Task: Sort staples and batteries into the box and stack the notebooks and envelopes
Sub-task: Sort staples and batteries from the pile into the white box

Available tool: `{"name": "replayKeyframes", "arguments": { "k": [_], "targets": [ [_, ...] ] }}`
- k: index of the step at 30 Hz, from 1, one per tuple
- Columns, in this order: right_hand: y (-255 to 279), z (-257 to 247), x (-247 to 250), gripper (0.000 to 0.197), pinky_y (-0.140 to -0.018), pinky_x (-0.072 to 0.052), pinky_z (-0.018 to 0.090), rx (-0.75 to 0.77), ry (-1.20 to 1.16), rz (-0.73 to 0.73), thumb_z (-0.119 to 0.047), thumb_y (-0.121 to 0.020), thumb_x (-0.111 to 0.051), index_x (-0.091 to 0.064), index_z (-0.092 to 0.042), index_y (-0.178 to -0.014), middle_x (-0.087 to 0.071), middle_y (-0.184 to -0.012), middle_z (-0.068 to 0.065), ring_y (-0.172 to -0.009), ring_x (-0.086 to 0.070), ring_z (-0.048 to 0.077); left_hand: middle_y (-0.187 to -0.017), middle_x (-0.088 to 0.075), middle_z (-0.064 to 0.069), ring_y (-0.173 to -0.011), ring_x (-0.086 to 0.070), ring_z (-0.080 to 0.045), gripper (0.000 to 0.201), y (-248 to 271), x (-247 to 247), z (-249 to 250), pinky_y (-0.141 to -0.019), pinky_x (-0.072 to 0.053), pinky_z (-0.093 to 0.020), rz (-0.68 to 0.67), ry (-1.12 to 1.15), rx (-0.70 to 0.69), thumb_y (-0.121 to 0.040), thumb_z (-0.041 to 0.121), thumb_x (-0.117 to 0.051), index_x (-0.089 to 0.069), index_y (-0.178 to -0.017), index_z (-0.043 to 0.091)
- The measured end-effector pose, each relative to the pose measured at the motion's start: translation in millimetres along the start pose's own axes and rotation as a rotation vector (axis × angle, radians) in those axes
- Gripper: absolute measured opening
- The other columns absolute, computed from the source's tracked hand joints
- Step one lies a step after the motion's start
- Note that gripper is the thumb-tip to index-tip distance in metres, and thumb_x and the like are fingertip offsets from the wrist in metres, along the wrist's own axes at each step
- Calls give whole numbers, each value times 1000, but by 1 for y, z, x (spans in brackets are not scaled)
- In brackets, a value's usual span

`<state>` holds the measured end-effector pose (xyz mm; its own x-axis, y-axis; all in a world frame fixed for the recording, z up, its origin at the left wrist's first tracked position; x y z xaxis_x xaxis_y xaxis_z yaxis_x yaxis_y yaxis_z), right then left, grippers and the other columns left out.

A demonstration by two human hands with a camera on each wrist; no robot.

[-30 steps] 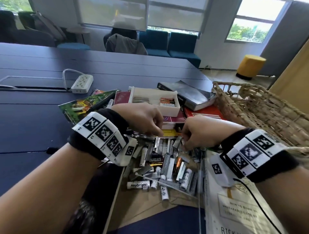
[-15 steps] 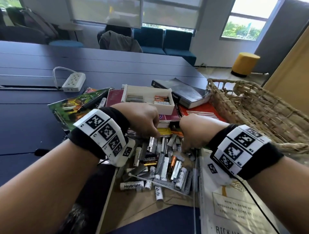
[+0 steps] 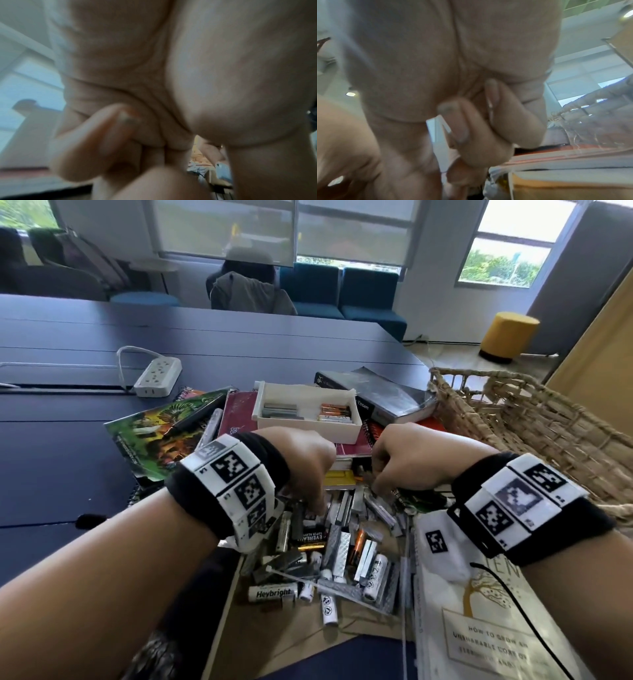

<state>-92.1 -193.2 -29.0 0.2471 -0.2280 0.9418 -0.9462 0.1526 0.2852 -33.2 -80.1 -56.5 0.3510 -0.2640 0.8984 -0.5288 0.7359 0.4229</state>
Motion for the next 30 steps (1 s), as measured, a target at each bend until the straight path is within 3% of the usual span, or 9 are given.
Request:
{"name": "replayKeyframes", "arguments": {
  "k": [3,6,10,14,17,21,25,28,30],
  "targets": [
    [-3,5,7,16,-49,-44,21,23,-123,54,-18,-75,-81,-70,-16,-65,-61,-51,-9,-48,-54,2,-83,-77,-6,-68,-65,-15,25,0,0,-7,-52,-48,-23,-31,38,-16,-84,32,-81,-77,-85,8],
    [-8,7,11,19,-55,-49,27,63,-257,116,-17,-79,-79,-68,-18,-63,-62,-57,-9,-51,-55,6,-85,-78,-7,-68,-65,-15,18,1,1,-15,-57,-49,-27,-24,94,-20,-84,28,-78,-78,-85,10],
    [-18,6,13,16,-62,-45,29,92,-401,198,-17,-82,-75,-69,-13,-68,-64,-60,-6,-54,-53,6,-65,-73,2,-60,-63,-11,30,3,0,-14,-54,-48,-23,-15,102,-2,-82,40,-82,-78,-77,11],
    [-26,1,14,18,-60,-46,30,96,-458,256,-19,-83,-76,-69,-11,-69,-65,-64,0,-58,-56,13,-79,-77,-3,-66,-65,-14,28,3,-1,-6,-52,-46,-24,-13,46,-18,-82,36,-84,-78,-84,9],
    [-28,-2,16,21,-55,-47,30,96,-496,304,-20,-83,-76,-67,-11,-67,-64,-63,2,-55,-54,14,-73,-72,-1,-63,-60,-15,19,4,0,-6,-50,-43,-23,0,24,-13,-81,29,-82,-75,-79,11],
    [-31,0,22,18,-52,-45,29,78,-543,370,-18,-81,-76,-68,-9,-68,-63,-58,-3,-50,-50,11,-76,-67,1,-73,-61,-18,25,7,4,-15,-60,-47,-30,75,43,10,-82,40,-77,-73,-80,16],
    [-38,4,31,22,-57,-42,30,79,-619,457,-20,-83,-75,-65,-10,-67,-58,-54,-7,-53,-50,12,-71,-65,8,-65,-58,-9,23,9,9,-24,-59,-45,-26,72,207,-48,-89,39,-69,-69,-77,20],
    [-39,5,40,21,-57,-45,34,112,-724,543,-21,-83,-72,-63,-6,-71,-68,-64,3,-57,-52,18,-67,-67,8,-57,-58,-7,17,15,18,-27,-56,-45,-21,82,444,-156,-91,27,-67,-71,-82,13],
    [-39,1,44,16,-54,-43,32,147,-785,575,-16,-82,-70,-62,-4,-73,-74,-70,10,-54,-51,16,-67,-69,5,-58,-60,-10,22,19,28,-32,-59,-47,-24,172,565,-229,-88,31,-65,-68,-79,11]
  ]
}}
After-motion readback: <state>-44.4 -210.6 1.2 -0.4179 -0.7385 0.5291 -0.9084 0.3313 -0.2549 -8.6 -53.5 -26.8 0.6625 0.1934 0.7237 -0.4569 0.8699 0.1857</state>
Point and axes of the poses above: each hand's wrist, its own y-axis away from the middle knuckle, its own x-axis out of the back of the hand, z = x × y, the point moved 6 cm from there along -y, towards the middle knuckle
